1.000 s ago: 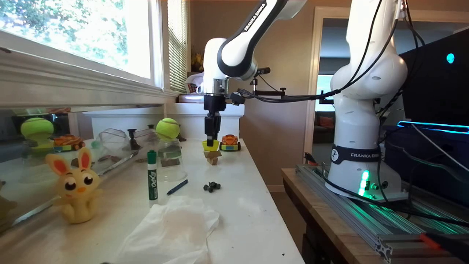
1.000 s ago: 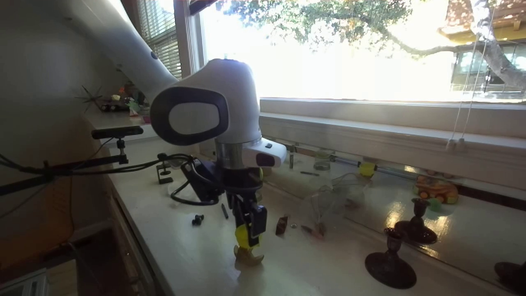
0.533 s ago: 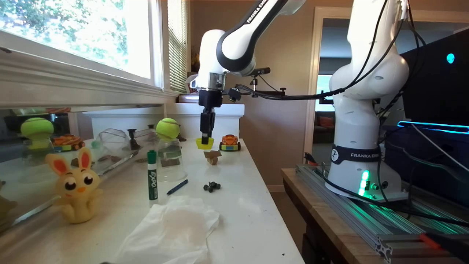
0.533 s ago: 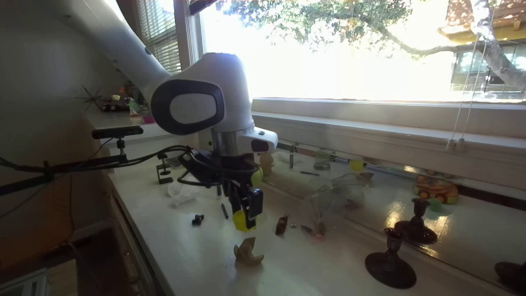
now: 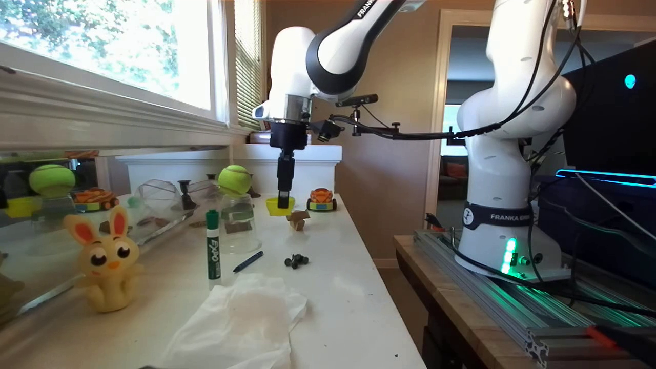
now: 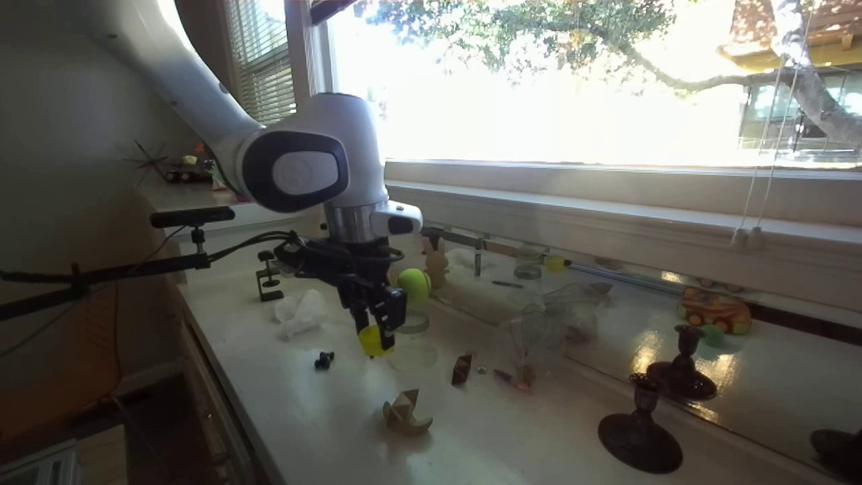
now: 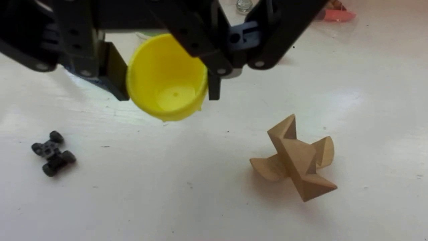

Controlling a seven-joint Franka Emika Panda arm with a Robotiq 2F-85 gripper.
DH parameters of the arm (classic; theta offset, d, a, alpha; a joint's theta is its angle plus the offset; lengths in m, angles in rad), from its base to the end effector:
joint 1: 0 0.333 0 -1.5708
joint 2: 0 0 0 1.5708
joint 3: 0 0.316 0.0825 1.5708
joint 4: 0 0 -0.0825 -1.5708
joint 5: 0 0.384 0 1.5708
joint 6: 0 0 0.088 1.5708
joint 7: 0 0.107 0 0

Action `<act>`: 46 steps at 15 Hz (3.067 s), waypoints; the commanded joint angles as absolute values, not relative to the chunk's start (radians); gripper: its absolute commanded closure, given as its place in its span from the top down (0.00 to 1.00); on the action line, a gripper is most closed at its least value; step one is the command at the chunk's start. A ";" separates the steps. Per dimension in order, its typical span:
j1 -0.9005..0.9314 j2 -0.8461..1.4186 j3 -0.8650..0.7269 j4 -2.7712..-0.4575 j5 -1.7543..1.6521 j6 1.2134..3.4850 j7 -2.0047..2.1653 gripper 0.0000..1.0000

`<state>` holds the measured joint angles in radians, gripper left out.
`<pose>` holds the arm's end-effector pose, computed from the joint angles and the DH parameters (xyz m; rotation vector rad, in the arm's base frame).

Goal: Put the yellow bowl on the counter, then place the green toy in it

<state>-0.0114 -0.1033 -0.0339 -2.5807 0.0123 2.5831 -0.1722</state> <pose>0.4495 -0.0204 0.3072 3.1309 0.1831 0.1666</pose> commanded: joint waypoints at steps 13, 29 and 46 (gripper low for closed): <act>-0.031 0.034 -0.047 -2.589 0.161 2.663 -0.333 0.35; -0.066 -0.306 -0.075 -2.674 -0.073 2.513 -0.282 1.00; -0.243 -0.258 -0.237 -2.567 -0.064 2.483 -0.179 1.00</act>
